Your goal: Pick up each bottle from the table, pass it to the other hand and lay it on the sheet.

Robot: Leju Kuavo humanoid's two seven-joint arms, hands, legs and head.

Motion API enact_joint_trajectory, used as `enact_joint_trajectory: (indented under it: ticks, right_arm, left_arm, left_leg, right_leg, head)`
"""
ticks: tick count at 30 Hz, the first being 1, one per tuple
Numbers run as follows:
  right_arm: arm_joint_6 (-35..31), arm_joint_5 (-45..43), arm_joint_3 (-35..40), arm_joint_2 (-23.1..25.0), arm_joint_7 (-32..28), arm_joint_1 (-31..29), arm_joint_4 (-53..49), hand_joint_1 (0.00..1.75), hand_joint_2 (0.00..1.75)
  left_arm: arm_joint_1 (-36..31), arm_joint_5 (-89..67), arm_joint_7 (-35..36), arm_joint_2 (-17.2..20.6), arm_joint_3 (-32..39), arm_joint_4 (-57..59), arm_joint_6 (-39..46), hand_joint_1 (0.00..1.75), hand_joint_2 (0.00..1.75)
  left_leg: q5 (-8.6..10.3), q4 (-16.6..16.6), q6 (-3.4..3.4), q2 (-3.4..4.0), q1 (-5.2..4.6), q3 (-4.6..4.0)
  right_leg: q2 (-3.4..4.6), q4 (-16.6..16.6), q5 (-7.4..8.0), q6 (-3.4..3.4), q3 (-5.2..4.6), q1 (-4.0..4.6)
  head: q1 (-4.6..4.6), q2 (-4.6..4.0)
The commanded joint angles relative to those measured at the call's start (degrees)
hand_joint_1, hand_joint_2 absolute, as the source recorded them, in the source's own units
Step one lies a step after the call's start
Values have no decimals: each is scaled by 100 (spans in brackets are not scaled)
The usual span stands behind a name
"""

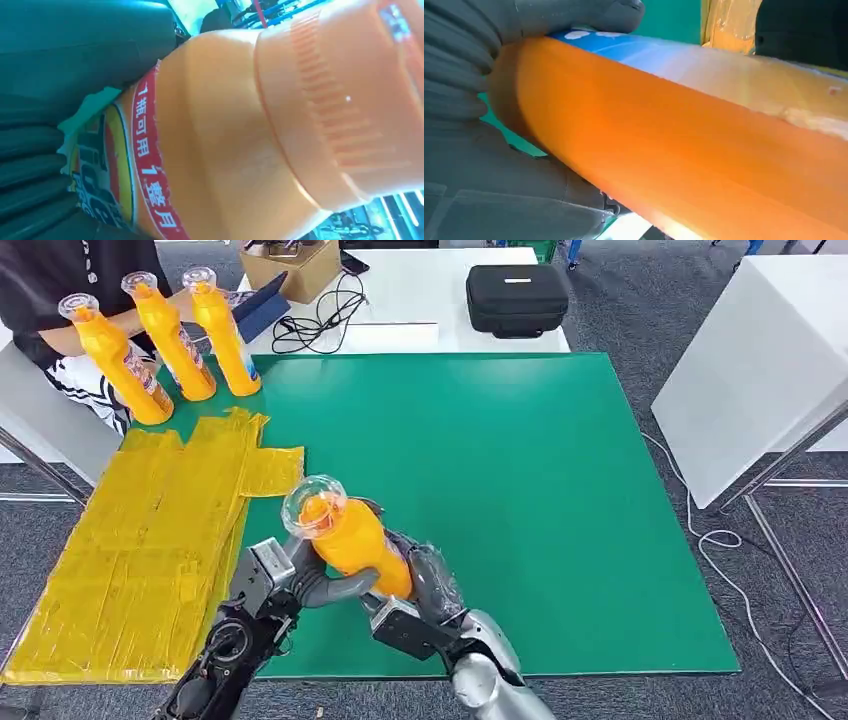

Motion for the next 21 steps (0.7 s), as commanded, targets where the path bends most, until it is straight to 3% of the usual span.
enact_joint_trajectory:
  ticks: [1, 7, 12, 16, 20, 21]
  right_arm:
    - [225, 78, -588, -750, 191, 790, -1362, 0, 175]
    - [288, 73, -717, -818, 215, 990, -1640, 0, 175]
    - [320, 148, -1239, -1099, 163, 1962, -2909, 0, 175]
    - [305, 43, -1312, -1228, 98, 2110, -3035, 0, 175]
    - [45, -291, -1442, -1440, -243, 2190, -2944, 0, 175]
    - [-43, -437, -1531, -1442, -335, 2287, -3016, 0, 175]
  left_arm:
    - [81, 157, -175, -55, 77, 27, -150, 175, 175]
    - [105, 188, -213, -63, 110, 48, -178, 175, 175]
    - [337, 164, -350, -1, 396, -47, -174, 175, 175]
    - [531, 137, -440, 125, 586, -175, -109, 175, 175]
    - [991, -729, -601, 328, 955, -575, 467, 175, 175]
    - [1154, -1681, -522, 389, 1024, -765, 1082, 175, 175]
  left_leg:
    - [-6, -9, 4, -28, -5, 26]
    - [-11, -4, 5, -9, -7, 18]
    - [-17, -6, 4, -33, -9, 32]
    - [-18, -7, 4, -4, -8, 25]
    - [-28, -9, 3, -7, -8, 51]
    - [-28, -8, 3, -3, -8, 49]
  right_leg:
    - [-36, -12, -14, 15, 38, -5]
    - [-14, -5, -13, 14, 24, -7]
    - [-44, -7, -26, 19, 45, -9]
    - [-7, -7, -22, 23, 30, -8]
    - [-17, -11, -34, 29, 57, -9]
    - [-12, -10, -32, 29, 54, -8]
  head:
    - [0, 0]
    - [-2, 0]
    - [0, 0]
    - [0, 0]
    - [-2, 0]
    - [0, 0]
